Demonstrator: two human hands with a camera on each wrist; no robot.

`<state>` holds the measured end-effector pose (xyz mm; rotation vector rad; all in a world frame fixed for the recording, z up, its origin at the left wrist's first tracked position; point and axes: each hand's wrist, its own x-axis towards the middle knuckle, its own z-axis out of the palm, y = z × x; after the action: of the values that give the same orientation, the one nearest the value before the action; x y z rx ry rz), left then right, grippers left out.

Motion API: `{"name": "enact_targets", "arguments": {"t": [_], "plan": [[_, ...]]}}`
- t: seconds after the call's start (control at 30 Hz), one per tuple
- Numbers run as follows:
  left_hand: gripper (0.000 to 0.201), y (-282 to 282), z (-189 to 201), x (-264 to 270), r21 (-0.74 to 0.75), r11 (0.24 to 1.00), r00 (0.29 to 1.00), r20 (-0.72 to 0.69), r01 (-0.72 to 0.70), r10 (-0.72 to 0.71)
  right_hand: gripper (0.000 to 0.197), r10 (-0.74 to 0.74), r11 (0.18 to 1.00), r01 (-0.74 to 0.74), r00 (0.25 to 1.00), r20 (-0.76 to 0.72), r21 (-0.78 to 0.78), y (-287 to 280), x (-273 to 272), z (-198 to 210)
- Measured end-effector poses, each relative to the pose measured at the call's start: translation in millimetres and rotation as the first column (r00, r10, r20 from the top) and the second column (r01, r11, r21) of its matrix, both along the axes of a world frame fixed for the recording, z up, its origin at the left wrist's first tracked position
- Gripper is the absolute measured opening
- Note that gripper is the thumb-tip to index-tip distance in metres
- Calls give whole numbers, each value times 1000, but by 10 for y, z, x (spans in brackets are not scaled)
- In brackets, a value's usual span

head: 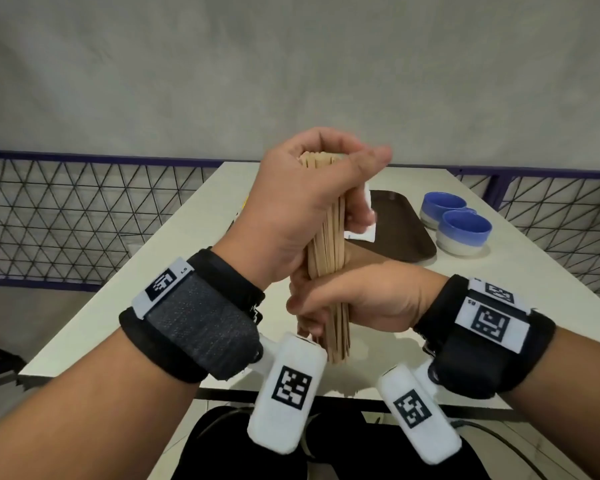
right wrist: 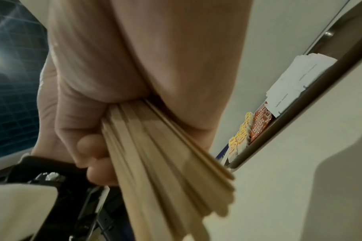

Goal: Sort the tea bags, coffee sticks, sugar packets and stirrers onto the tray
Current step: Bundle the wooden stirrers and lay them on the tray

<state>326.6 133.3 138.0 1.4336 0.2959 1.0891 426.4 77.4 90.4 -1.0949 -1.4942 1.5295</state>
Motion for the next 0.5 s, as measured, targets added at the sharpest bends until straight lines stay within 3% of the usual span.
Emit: {"name": "enact_targets", "arguments": {"t": [0.17, 0.27, 0.33, 0.37, 0.47, 0.5], "plan": [[37, -5, -20, 47, 138, 977, 986, -8, -165, 168, 13, -307, 941, 308, 951, -26, 140, 35, -68, -106], [35, -65, -92, 92, 222, 943, 966, -13, -249, 258, 34, -458, 853, 458, 887, -59, 250, 112, -109, -158], [33, -76, -181, 123, 244, 924, 950, -30, -296, 312, 57, -488, 841, 486, 871, -54, 239, 135, -110, -213], [32, -68, -236, 135, 251, 917, 944, -37, -310, 329, 59, -480, 850, 478, 876, -49, 221, 124, -115, -246], [28, -16, -419, 137, 336, 888, 933, -66, -313, 354, 27, -465, 869, 464, 885, -32, 172, 56, -134, -347], [28, -11, -456, 129, 371, 875, 930, -72, -311, 361, 26, -466, 872, 463, 884, -22, 159, 43, -129, -368]]}}
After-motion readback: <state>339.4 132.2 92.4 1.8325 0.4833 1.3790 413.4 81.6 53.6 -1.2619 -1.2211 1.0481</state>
